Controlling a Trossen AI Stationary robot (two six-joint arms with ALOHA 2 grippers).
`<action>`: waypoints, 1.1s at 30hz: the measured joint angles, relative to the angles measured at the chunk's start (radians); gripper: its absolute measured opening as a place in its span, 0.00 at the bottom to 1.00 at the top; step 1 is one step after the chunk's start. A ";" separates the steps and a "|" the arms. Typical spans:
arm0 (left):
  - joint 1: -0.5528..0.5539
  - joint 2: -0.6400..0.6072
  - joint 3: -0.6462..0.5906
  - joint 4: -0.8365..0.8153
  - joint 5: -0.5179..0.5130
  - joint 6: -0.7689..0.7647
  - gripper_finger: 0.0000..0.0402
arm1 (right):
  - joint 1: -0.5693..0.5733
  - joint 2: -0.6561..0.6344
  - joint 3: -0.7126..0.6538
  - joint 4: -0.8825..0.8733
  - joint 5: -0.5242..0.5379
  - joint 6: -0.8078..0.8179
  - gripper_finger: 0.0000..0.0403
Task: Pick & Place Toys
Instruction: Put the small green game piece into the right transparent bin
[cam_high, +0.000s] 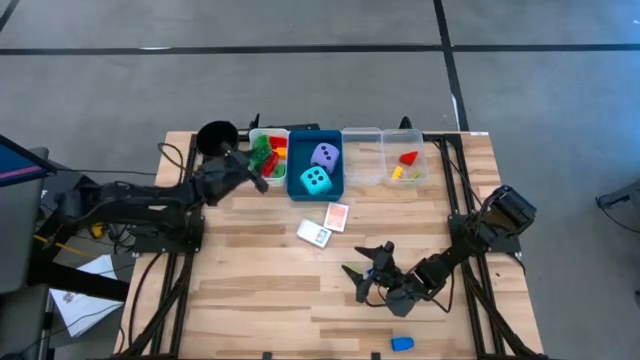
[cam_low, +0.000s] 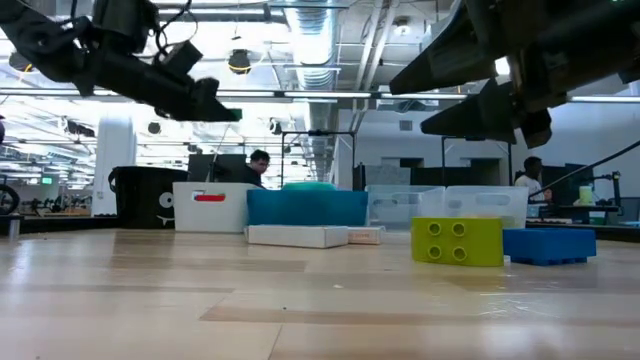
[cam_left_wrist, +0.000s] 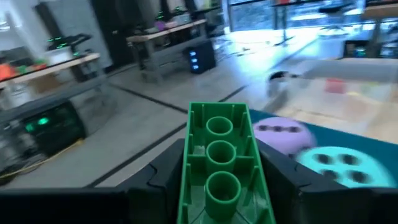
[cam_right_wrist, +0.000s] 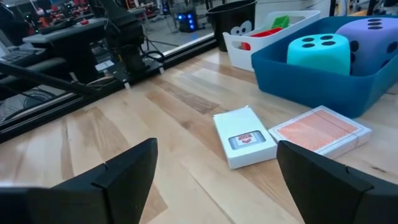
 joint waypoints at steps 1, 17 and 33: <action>0.023 0.006 0.001 0.000 0.006 -0.001 0.34 | -0.002 0.000 0.000 -0.001 -0.005 0.000 0.81; 0.118 0.130 0.001 0.002 0.363 -0.300 0.83 | -0.003 0.000 0.000 -0.002 -0.007 0.000 0.81; -0.508 0.496 0.001 0.399 0.649 -0.162 0.77 | -0.004 0.000 0.000 -0.002 -0.008 0.000 0.81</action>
